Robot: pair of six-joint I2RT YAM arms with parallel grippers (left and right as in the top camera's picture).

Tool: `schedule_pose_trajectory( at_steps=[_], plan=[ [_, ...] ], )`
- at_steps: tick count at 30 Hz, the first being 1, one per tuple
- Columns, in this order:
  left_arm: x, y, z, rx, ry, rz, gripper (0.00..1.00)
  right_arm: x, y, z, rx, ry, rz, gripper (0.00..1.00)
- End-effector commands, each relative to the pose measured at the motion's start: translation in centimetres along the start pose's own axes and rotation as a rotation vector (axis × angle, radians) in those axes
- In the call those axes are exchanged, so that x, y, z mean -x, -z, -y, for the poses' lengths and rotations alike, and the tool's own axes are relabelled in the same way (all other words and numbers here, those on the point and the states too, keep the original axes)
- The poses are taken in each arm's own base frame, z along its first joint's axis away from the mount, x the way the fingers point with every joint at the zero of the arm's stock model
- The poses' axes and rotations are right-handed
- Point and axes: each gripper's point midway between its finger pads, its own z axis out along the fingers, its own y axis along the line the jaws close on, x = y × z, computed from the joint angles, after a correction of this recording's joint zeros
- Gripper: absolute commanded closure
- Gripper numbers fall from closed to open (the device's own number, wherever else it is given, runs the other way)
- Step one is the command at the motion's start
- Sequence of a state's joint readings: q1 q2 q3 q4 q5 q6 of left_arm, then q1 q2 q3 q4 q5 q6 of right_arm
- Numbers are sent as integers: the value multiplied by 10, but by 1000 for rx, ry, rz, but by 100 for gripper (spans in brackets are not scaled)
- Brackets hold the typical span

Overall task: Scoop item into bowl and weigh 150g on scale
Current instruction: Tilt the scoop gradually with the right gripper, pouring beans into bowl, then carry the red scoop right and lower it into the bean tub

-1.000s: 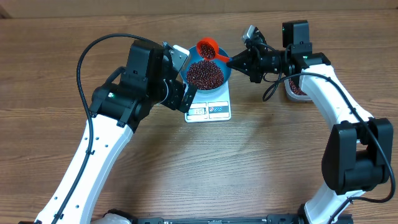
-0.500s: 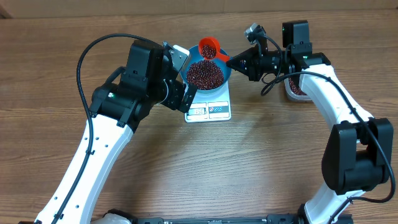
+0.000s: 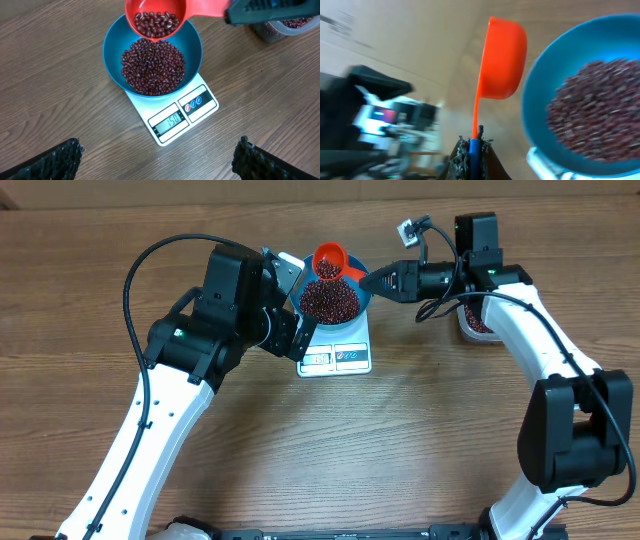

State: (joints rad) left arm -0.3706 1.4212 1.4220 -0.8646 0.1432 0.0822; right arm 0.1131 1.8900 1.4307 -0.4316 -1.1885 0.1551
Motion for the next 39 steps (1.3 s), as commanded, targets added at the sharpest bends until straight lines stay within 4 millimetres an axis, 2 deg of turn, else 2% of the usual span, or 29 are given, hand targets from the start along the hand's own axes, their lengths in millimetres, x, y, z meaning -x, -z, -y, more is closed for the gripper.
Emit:
schedule_pose_trajectory(
  at_steps=[1,5,9,11,14,19,23,26,31,39],
  plan=[
    [4,3,0,-7,-18,15,0,9,25,-24,129,-133,10,96],
    [4,3,0,-7,-17,15,0,19,65,-18,106,-202,83,96],
    [4,3,0,-7,-17,15,0,27,129,-4,36,-264,212,96],
    [4,3,0,-6,-18,15,0,25,153,6,-22,-282,266,96],
    [4,3,0,-7,-18,15,0,9,190,36,-216,-358,331,96],
    [4,3,0,-7,-17,15,0,-39,235,74,-571,-461,298,96],
    [4,3,0,-7,-17,15,0,-60,256,90,-806,-492,256,96],
    [4,3,0,-6,-18,15,0,-68,264,98,-935,-490,218,96],
    [4,3,0,-7,-18,15,0,-81,266,107,-1118,-476,121,96],
    [4,3,0,-7,-17,15,0,-81,263,112,-1399,-373,0,96]
  ],
)
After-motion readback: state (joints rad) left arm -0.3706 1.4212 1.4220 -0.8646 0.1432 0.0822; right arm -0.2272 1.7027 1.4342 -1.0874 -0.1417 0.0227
